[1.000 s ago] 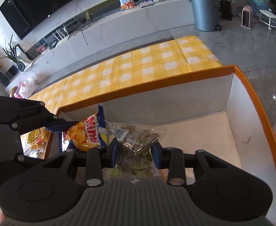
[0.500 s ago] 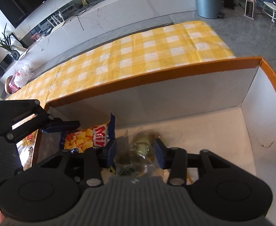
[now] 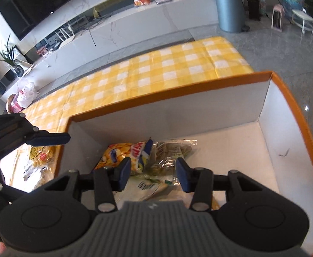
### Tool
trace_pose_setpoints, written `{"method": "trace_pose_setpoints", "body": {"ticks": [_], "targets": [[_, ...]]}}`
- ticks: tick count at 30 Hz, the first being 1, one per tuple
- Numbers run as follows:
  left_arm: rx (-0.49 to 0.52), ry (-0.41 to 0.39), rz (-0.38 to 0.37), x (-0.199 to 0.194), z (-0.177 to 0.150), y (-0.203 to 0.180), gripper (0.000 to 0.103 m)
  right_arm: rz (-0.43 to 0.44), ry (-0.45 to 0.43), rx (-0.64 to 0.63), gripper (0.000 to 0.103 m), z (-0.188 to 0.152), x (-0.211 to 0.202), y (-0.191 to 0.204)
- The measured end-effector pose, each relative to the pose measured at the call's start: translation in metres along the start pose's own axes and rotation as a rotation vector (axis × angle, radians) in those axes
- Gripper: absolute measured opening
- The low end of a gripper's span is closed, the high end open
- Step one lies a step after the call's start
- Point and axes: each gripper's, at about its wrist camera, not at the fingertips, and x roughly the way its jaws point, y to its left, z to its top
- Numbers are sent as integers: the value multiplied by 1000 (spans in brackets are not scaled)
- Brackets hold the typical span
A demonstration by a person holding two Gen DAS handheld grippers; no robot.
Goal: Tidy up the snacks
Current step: 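Carry both bags into the orange box and open both tools to release them, then withdraw both tools from the box toward the remaining snacks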
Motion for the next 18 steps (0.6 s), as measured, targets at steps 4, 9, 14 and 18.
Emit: {"method": "trace_pose_setpoints", "body": {"ticks": [4,9,14,18], "targets": [[-58,-58,23,-34,-12,1,76,-27,-75,-52,46,-11,-31,16],[-197,-145,55,-76,-34,9,76,-41,-212,-126,50,-32,-73,45],[-365,-220,139,-112,-72,17,77,-29,-331,-199,53,-69,-99,82],[-488,-270,159,-135,-112,25,77,5,-375,-202,53,-96,-102,107]]}}
